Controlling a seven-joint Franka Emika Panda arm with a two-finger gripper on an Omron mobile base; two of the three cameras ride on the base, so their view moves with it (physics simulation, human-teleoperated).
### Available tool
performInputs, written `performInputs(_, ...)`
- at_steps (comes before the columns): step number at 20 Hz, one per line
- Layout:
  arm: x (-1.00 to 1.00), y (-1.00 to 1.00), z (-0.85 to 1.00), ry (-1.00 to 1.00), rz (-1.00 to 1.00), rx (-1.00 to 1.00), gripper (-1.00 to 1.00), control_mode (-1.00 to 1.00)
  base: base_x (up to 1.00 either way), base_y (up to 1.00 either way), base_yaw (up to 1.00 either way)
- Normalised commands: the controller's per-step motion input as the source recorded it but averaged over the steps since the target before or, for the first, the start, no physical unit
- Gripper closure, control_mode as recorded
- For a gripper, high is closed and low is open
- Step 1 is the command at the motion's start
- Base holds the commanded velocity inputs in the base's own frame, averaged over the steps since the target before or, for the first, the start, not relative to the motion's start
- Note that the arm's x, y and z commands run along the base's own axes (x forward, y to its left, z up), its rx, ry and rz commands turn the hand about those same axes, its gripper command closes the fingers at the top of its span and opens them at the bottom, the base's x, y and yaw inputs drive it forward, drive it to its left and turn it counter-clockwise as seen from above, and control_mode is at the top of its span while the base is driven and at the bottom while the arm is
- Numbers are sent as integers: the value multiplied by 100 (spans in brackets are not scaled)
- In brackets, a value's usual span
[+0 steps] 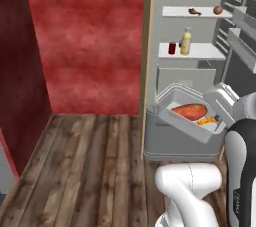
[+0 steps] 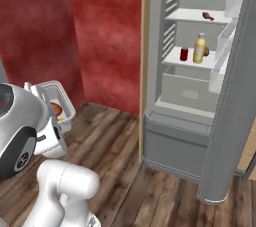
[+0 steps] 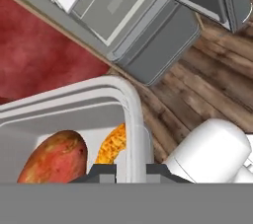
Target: Place the tupperware on the top shelf of the fridge. Make space for the tupperware among the existing items by rearranging them on the shelves if needed. Close the fridge door when finished.
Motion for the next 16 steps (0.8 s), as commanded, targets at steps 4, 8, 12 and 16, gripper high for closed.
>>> performInputs(4,0,0,0,0,0,0,100,100,94,42,-49)
performInputs(8,0,0,0,0,0,0,100,100,86,2,-43)
performInputs(12,0,0,0,0,0,0,100,100,67,-3,-26)
performInputs(16,0,0,0,0,0,0,100,100,77,0,-20)
